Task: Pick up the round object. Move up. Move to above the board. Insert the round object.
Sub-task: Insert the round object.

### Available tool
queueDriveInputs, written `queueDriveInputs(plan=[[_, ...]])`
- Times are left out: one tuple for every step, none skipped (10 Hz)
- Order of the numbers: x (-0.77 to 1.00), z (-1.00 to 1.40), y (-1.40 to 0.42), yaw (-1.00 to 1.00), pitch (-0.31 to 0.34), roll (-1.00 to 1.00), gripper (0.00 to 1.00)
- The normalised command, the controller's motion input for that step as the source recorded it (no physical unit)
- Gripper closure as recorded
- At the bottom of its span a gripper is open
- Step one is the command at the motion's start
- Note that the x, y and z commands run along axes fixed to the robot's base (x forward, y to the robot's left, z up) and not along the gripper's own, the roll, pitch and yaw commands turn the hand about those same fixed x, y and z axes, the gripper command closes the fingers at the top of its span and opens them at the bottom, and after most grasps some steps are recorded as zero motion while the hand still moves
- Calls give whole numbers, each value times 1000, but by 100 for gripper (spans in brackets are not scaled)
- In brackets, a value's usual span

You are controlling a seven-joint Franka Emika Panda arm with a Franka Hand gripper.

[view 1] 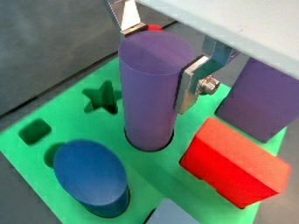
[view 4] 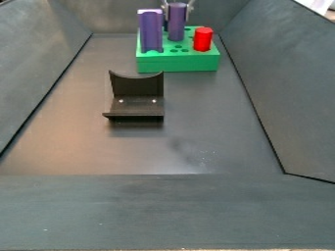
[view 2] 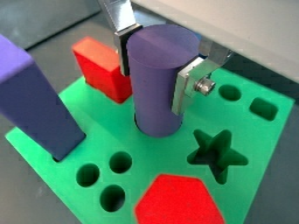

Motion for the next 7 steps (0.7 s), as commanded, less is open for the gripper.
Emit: queueDriveInputs(plan=[[-197,-697,66,94,-110,179,100],[-131,-829,0,54,-146,194,100],[-74,-846,0,66,-123,211,100],[-37,-851,0,69,-117,207,100],[0,-726,-11,63,-103,236,100],[0,0,0,0,-19,0,100],[0,0,0,0,-3,0,100]])
